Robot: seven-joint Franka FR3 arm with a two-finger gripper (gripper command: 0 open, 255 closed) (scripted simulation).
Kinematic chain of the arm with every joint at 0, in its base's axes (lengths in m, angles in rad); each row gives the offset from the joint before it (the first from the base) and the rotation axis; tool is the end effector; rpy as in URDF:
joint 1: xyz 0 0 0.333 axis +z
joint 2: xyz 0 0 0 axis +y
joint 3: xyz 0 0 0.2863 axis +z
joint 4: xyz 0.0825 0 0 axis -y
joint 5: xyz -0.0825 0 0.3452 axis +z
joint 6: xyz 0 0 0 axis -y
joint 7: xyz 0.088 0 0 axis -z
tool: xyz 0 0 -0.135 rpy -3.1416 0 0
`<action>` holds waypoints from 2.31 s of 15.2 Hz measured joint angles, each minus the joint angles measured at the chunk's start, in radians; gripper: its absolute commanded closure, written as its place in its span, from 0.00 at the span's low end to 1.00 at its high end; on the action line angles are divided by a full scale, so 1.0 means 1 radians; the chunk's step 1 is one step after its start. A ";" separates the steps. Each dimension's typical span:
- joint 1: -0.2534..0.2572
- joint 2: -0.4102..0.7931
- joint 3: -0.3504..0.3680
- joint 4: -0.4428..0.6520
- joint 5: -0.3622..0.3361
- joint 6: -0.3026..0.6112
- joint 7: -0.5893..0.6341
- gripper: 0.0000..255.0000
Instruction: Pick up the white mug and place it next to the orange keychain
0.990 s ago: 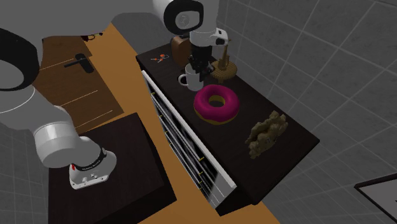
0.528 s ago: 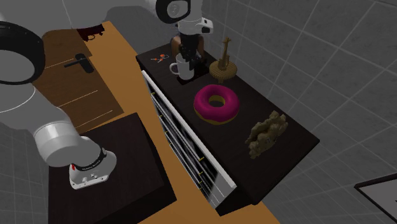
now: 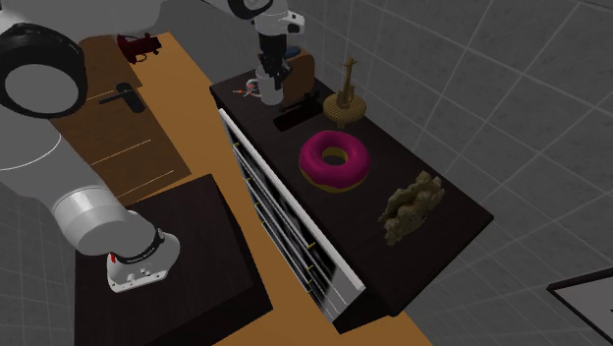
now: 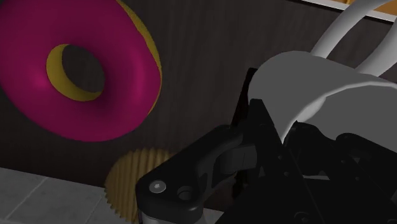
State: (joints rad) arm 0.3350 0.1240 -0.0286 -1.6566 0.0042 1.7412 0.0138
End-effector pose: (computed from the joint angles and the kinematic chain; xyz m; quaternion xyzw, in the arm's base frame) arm 0.5285 0.1684 0.4774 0.9892 0.1454 -0.0195 0.0029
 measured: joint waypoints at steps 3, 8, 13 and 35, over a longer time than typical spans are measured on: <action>0.035 0.045 0.026 0.064 -0.001 -0.020 0.061 1.00; 0.101 0.123 0.070 0.161 -0.007 -0.037 0.171 1.00; 0.167 0.222 0.103 0.310 -0.019 -0.087 0.269 1.00; 0.216 0.326 0.121 0.212 -0.032 0.114 0.338 1.00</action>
State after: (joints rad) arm 0.5507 0.4500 0.0922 -1.4447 -0.0279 1.8553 0.3522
